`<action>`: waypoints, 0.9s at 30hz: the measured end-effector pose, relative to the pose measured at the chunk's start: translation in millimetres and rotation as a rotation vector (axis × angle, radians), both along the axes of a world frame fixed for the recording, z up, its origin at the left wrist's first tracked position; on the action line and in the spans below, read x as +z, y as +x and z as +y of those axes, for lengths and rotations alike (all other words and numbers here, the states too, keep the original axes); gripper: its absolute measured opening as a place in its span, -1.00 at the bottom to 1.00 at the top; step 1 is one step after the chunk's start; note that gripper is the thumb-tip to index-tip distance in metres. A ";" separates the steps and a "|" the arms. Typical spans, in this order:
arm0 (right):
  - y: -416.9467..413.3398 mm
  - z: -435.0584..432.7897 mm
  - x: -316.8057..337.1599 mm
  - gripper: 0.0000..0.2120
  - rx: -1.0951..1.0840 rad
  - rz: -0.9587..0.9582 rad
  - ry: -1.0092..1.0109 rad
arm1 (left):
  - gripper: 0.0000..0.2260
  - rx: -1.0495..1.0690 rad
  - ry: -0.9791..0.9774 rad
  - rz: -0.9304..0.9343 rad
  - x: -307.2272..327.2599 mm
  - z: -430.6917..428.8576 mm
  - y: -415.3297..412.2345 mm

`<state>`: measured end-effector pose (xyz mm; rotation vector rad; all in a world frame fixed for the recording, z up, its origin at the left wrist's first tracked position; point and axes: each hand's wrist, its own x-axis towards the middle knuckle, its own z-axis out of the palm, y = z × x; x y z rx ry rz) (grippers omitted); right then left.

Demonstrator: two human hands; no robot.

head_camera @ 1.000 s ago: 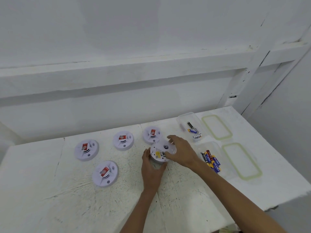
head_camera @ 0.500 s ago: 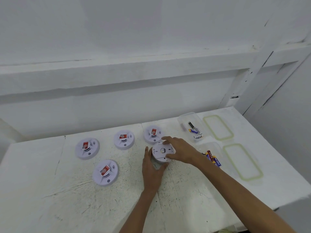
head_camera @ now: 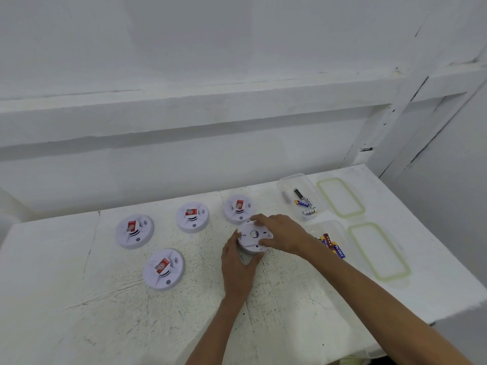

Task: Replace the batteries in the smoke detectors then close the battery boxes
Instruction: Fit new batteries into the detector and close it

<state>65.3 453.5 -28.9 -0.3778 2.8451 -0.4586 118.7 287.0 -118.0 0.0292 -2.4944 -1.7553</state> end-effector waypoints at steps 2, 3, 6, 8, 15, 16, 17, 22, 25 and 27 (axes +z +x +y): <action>-2.0 2.3 2.5 -0.37 -0.020 -0.005 -0.026 | -0.24 0.004 -0.016 0.005 -2.6 0.6 -0.4; -2.7 2.5 3.5 -0.36 -0.022 -0.004 -0.032 | -0.23 0.003 -0.013 0.004 -3.7 0.7 -0.4; -3.5 1.9 1.2 -0.38 -0.006 -0.005 -0.039 | -0.18 0.012 -0.004 -0.009 -4.9 1.0 -0.5; -2.3 2.9 -1.5 -0.40 0.002 0.017 -0.034 | -0.19 0.022 -0.005 0.000 -3.3 1.5 -0.9; 0.9 -5.0 -6.2 -0.43 0.060 0.105 0.007 | -0.04 0.020 -0.030 0.013 3.2 2.0 -2.3; -0.1 -5.8 -5.8 -0.43 0.068 0.099 0.019 | -0.09 0.019 -0.066 0.045 -0.2 2.8 -4.0; -1.2 -6.2 -4.4 -0.43 0.073 0.088 0.034 | -0.12 0.020 -0.087 0.073 -2.2 3.1 -6.0; -10.1 -5.4 3.5 -0.45 0.084 0.040 0.079 | -0.22 -0.077 -0.110 0.142 -10.0 -9.0 -27.4; -12.9 -6.4 5.0 -0.46 0.116 0.023 0.097 | -0.12 -0.129 -0.190 0.148 -6.1 -16.7 -36.1; -15.3 -8.3 5.8 -0.46 0.122 0.023 0.107 | -0.02 -0.150 -0.229 0.121 -2.2 -18.3 -37.7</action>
